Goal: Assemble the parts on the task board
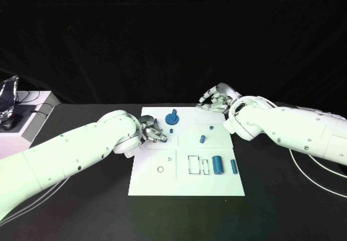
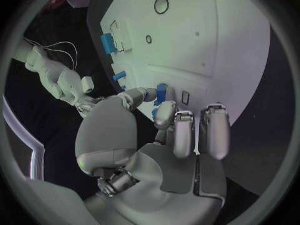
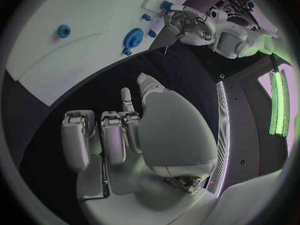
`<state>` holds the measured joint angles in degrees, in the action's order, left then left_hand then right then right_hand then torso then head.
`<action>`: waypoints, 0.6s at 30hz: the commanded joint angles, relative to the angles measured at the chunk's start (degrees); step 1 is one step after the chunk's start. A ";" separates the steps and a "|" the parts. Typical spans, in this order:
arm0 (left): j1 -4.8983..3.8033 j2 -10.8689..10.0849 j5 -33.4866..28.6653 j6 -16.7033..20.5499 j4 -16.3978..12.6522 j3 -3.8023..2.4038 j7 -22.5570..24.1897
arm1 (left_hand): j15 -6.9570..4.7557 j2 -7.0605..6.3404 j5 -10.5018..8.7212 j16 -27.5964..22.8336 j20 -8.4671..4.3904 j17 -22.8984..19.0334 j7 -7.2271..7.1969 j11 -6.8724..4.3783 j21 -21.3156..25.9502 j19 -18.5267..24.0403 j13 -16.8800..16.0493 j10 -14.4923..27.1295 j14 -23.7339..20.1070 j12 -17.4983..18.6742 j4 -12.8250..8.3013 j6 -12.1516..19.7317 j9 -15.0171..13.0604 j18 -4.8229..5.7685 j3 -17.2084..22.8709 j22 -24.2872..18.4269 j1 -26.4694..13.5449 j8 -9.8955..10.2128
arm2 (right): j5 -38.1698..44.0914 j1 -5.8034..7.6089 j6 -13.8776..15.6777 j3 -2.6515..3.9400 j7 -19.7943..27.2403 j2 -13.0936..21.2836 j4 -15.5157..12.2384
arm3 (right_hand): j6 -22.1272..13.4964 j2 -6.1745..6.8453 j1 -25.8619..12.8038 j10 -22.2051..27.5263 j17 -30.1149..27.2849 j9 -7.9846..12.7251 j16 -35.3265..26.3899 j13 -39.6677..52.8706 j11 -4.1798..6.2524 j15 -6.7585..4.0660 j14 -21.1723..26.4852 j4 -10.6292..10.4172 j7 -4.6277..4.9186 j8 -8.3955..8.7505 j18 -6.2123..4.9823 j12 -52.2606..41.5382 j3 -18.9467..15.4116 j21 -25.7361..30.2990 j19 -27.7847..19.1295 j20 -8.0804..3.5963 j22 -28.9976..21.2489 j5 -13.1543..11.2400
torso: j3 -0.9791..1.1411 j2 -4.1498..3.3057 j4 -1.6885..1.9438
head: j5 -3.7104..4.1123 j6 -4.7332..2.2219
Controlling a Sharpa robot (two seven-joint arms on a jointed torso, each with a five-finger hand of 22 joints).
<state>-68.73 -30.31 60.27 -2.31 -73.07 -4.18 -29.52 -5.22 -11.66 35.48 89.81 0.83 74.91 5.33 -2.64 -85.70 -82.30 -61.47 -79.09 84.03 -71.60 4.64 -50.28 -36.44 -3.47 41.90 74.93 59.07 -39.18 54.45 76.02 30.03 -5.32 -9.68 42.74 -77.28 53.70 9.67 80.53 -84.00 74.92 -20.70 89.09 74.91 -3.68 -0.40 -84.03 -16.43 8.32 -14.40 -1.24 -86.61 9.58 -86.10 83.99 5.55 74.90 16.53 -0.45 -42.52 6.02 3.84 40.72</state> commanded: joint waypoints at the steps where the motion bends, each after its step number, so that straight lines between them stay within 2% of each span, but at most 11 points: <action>1: 0.02 0.09 1.33 -2.25 -0.12 0.00 0.12 | -0.46 0.83 -0.37 0.19 0.08 15.09 -3.98 -0.11 -0.20 -0.27 0.13 -0.16 5.97 0.23 -5.80 -4.33 -12.25 0.88 5.58 3.43 0.08 -1.65 | 0.61 -0.03 -0.10 0.01 0.62 0.02 -0.08 | -0.50 0.26 -0.27 -3.07 11.12 -0.05 -0.31 12.06 0.09 -0.10 -5.06 0.05 -0.02 -0.32 0.19 0.14 0.37 0.26 4.00 -0.07 12.72 0.12 | 0.04 -0.01 -0.04 | -0.10 0.02; 18: 0.03 0.38 3.28 -1.71 0.28 -0.01 -0.15 | -0.49 1.15 -0.48 0.19 0.05 15.09 -4.02 -0.16 -0.16 -0.23 0.33 -0.18 5.97 0.41 -5.69 -4.39 -12.24 0.86 5.41 3.34 0.16 -1.60 | 0.61 -0.03 0.02 0.01 0.59 0.17 -0.18 | -0.53 0.24 -0.37 -3.04 11.08 -0.17 -0.33 12.03 0.09 -0.10 -5.04 0.02 -0.02 -0.36 0.16 0.16 0.47 0.37 3.95 -0.07 12.66 0.31 | 0.06 -0.01 -0.04 | -0.22 0.19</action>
<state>-68.81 -30.03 62.41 -3.31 -72.94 -4.27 -29.51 -5.21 -11.35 35.26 89.81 0.84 74.91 5.32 -2.63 -85.70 -82.30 -61.07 -79.08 84.04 -71.34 4.64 -50.27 -36.44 -3.47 41.90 74.93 58.76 -39.18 54.49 76.01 30.05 -5.32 -9.67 42.89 -77.35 53.70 9.67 80.53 -84.00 74.92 -20.79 89.09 74.95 -3.68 -0.40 -84.03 -16.43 8.32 -14.40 -1.24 -86.61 9.58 -86.10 83.99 5.55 74.95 16.53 -0.39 -42.54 5.99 3.63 40.89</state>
